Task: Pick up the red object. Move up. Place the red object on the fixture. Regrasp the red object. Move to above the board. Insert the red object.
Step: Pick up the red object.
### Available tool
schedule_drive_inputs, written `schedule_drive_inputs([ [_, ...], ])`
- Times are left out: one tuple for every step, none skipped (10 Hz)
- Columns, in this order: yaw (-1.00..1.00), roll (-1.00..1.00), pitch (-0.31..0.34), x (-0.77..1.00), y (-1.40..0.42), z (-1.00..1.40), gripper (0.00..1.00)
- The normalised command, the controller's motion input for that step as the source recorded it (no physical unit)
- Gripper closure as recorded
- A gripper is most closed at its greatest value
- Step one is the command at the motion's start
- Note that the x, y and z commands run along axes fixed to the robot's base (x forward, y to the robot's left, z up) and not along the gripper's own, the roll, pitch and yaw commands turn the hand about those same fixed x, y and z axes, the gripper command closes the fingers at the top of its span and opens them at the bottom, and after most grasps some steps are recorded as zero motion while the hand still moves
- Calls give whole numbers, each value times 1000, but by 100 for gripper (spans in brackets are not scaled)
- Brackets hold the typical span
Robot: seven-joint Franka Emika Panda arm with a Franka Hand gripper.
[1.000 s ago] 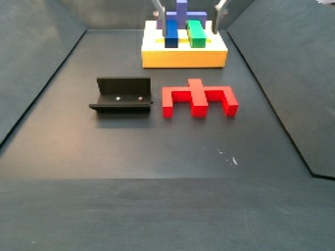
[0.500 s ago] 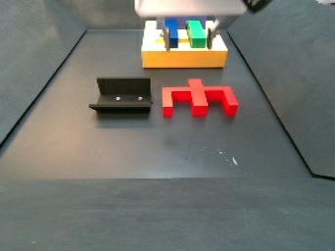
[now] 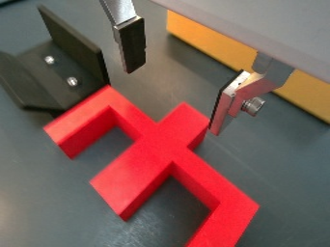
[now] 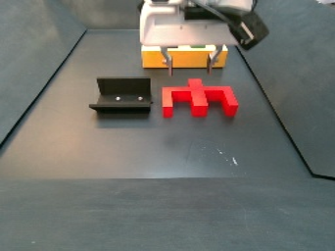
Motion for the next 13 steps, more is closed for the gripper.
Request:
schedule_drive_inputs([
  [0, 0, -213, -114, -54, -554, 0],
  [0, 56, -180, -280, 0, -454, 0],
  [0, 51, -107, -266, 0, -283, 0],
  [0, 1, -57, -160, 0, -191, 0],
  [0, -10, -36, 0, 0, -149, 0],
  [0, -3, -24, 0, 0, -69, 0],
  [0, -16, -51, 0, 0, -100, 0],
  [0, -14, -36, 0, 0, -89, 0],
  [0, -46, -26, -11, 109, -20, 0],
  [0, -14, -11, 0, 109, -83, 0],
  [0, 0, -14, 0, 86, -126, 0],
  [0, 0, -11, 0, 23, -103, 0],
  [0, 0, 0, 0, 0, -131, 0],
])
